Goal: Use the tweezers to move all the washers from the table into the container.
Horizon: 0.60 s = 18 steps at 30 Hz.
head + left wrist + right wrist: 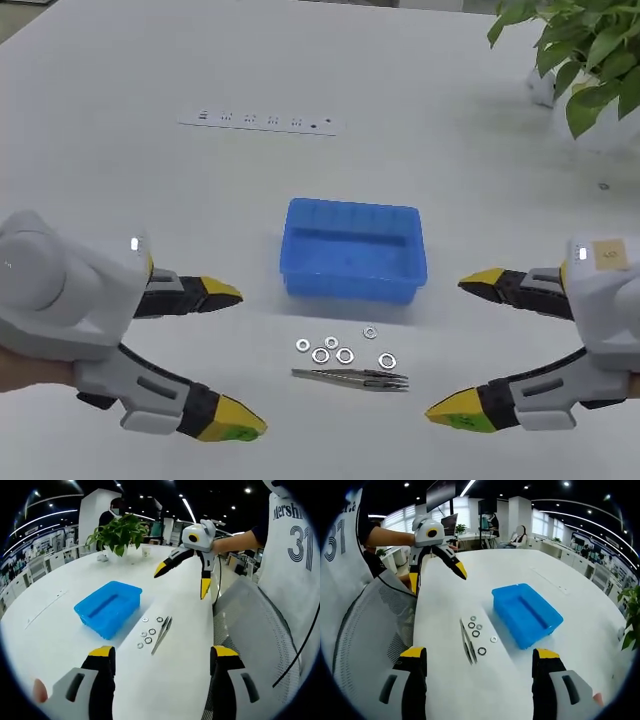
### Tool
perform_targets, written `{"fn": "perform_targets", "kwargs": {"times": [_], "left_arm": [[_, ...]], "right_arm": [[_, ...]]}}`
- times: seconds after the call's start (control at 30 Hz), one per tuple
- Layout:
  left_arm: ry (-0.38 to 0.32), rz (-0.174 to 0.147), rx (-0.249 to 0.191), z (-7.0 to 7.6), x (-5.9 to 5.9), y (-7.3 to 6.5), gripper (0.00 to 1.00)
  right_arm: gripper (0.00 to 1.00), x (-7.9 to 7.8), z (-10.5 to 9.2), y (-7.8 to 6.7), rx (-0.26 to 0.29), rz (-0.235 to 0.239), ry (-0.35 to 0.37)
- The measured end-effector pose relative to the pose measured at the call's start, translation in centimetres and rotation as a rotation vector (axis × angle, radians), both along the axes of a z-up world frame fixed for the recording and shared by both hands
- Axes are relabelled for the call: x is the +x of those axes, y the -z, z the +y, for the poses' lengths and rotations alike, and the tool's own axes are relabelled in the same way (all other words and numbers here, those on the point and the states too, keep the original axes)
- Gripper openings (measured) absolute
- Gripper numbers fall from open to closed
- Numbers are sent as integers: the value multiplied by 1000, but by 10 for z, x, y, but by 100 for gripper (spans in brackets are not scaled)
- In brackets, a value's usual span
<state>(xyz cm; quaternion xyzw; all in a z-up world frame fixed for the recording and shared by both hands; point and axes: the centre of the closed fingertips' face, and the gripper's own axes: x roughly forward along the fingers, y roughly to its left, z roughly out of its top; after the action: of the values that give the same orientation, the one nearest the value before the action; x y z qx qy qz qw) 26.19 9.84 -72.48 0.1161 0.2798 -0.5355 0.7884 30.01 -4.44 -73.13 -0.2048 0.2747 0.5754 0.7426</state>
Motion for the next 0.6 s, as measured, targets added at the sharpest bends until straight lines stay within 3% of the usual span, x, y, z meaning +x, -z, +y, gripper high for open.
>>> {"fn": "perform_targets", "kwargs": {"times": [0.17, 0.33, 0.5, 0.57, 0.6], "left_arm": [[3, 6, 20, 2, 7, 7, 83], [1, 12, 13, 2, 12, 9, 83], [20, 25, 46, -1, 12, 22, 83], [23, 24, 41, -2, 11, 25, 81], [16, 40, 17, -5, 11, 26, 81]], "right_arm": [[87, 6, -2, -1, 2, -2, 16], [87, 8, -6, 6, -19, 4, 12], [87, 3, 4, 12, -11, 5, -10], [86, 1, 7, 17, -24, -6, -31], [86, -1, 10, 18, -20, 1, -38]]}}
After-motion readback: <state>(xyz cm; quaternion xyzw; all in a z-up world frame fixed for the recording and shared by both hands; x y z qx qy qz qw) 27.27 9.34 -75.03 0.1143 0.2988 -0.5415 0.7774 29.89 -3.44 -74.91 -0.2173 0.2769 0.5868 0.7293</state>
